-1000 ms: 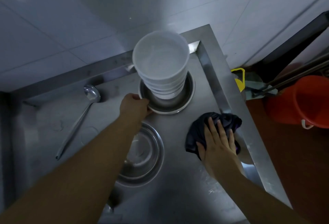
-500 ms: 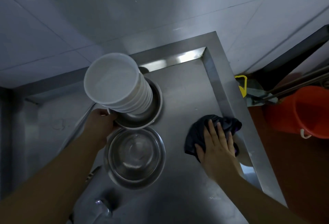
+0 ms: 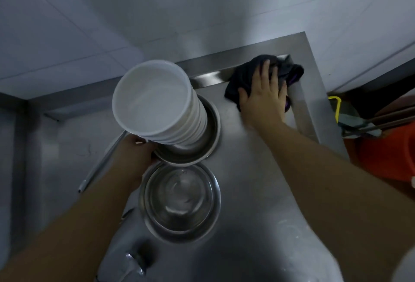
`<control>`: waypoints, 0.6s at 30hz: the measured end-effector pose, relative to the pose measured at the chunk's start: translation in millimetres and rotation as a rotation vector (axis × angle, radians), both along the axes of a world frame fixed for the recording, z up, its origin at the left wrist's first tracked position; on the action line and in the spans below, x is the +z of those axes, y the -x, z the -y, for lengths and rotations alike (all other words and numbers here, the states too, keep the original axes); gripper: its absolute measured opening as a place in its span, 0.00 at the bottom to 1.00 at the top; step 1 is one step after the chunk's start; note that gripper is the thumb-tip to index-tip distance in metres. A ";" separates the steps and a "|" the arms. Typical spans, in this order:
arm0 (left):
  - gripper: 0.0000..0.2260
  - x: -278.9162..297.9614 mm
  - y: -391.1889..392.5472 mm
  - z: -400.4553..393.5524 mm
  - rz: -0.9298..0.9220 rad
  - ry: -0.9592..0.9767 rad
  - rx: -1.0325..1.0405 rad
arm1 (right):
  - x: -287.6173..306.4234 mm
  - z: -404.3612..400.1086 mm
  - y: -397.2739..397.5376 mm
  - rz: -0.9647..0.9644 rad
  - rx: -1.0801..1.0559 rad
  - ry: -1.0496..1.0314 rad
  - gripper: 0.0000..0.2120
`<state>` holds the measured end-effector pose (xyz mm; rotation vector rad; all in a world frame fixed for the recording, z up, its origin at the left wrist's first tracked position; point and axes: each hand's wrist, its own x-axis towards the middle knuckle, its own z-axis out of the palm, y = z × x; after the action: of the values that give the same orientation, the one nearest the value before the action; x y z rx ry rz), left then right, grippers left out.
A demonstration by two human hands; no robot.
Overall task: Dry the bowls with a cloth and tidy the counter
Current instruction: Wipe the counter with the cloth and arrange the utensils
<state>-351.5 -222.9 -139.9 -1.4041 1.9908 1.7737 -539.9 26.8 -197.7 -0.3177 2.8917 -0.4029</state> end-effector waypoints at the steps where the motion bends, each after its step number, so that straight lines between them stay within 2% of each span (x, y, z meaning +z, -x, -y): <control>1: 0.08 -0.4 0.0 0.0 0.001 0.001 -0.001 | 0.8 -9.1 -7.0 -0.001 0.149 -0.013 0.33; 3: 0.09 -0.7 0.1 0.5 -0.001 -0.008 -0.006 | 0.5 -37.0 -28.3 -0.004 0.503 -0.020 0.32; 5: 0.10 -1.9 -0.8 2.1 -0.028 -0.024 -0.044 | -0.9 -67.7 -53.2 0.020 0.745 -0.046 0.31; 9: 0.08 -6.0 -2.2 5.6 -0.037 0.036 -0.121 | -4.6 -102.0 -67.4 0.011 0.952 -0.119 0.31; 11: 0.05 -7.9 -4.0 7.1 -0.046 0.082 -0.142 | -3.5 -92.4 -48.6 0.001 0.792 -0.104 0.31; 13: 0.05 -8.8 -5.4 6.8 -0.048 0.118 -0.162 | 0.9 -65.1 -27.3 0.009 0.445 -0.101 0.32; 15: 0.09 -8.0 -6.1 4.8 -0.018 0.173 -0.173 | 1.0 -36.0 -15.1 0.039 0.176 -0.110 0.32; 16: 0.11 -7.6 -6.1 3.7 -0.001 0.191 -0.177 | -0.2 -27.4 -13.4 0.053 0.119 -0.098 0.33; 18: 0.11 -8.0 -5.0 2.7 0.015 0.206 -0.176 | -1.6 -27.6 -17.5 0.064 0.147 -0.081 0.33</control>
<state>-346.5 -225.6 -147.9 -1.2432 2.2655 1.5184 -522.3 54.4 -199.2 -0.4903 2.7904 -0.2648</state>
